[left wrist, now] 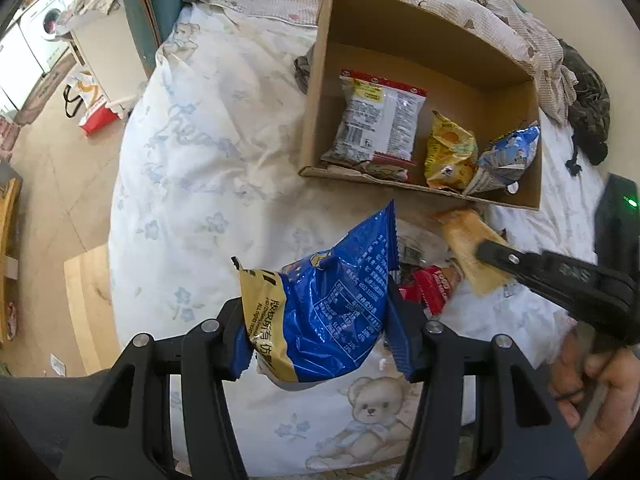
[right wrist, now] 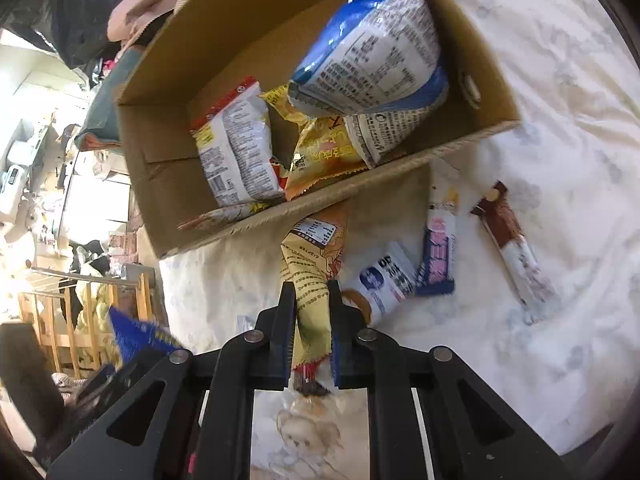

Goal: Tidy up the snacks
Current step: 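Carry both bags over the box and open both grippers to drop them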

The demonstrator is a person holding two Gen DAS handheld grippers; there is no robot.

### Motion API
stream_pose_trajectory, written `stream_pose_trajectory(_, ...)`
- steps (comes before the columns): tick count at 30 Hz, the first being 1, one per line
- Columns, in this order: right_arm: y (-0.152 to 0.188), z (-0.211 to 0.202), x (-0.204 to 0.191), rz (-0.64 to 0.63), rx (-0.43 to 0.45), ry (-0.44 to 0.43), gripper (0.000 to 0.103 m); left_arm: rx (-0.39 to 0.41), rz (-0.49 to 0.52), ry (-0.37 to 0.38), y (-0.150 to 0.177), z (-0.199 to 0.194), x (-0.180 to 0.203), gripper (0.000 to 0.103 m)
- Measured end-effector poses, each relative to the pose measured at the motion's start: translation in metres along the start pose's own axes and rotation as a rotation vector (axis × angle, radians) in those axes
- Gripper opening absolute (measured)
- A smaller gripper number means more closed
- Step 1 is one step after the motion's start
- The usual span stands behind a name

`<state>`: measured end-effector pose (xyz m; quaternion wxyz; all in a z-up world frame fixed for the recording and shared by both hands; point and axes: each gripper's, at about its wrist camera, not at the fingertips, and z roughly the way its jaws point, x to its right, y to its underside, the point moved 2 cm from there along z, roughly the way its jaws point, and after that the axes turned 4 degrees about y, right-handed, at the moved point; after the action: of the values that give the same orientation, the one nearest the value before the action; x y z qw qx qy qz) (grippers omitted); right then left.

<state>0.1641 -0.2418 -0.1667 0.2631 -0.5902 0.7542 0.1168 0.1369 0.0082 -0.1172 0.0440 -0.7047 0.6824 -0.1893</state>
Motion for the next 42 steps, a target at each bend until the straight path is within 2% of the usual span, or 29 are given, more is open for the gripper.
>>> stream_pose_trajectory(11, 0.03, -0.03, -0.019, -0.077, 0.05, -0.083, 0.014, 0.019, -0.026, -0.053, 0.003, -0.001, -0.015, 0.051)
stream_pose_trajectory(18, 0.035, -0.042, -0.031, -0.116, 0.082, -0.134, 0.014, 0.036, 0.0, -0.09, 0.005, 0.001, -0.012, 0.051)
stream_pose_trajectory(24, 0.031, -0.051, -0.038, -0.129, 0.118, -0.187, 0.014, 0.087, 0.021, -0.111, 0.005, -0.007, -0.008, 0.051)
stream_pose_trajectory(30, 0.025, -0.072, -0.051, -0.171, 0.2, -0.238, 0.014, 0.157, 0.042, -0.117, -0.001, -0.022, -0.004, 0.051)
stream_pose_trajectory(34, 0.019, -0.081, -0.057, -0.191, 0.244, -0.247, 0.014, 0.165, 0.045, -0.115, -0.008, -0.023, -0.003, 0.051)
stream_pose_trajectory(36, 0.014, -0.085, -0.058, -0.192, 0.259, -0.247, 0.014, 0.167, 0.035, -0.091, -0.014, -0.027, -0.002, 0.051)
stream_pose_trajectory(42, -0.003, -0.094, -0.058, -0.191, 0.315, -0.216, 0.014, 0.198, 0.048, -0.067, -0.034, -0.038, 0.006, 0.051)
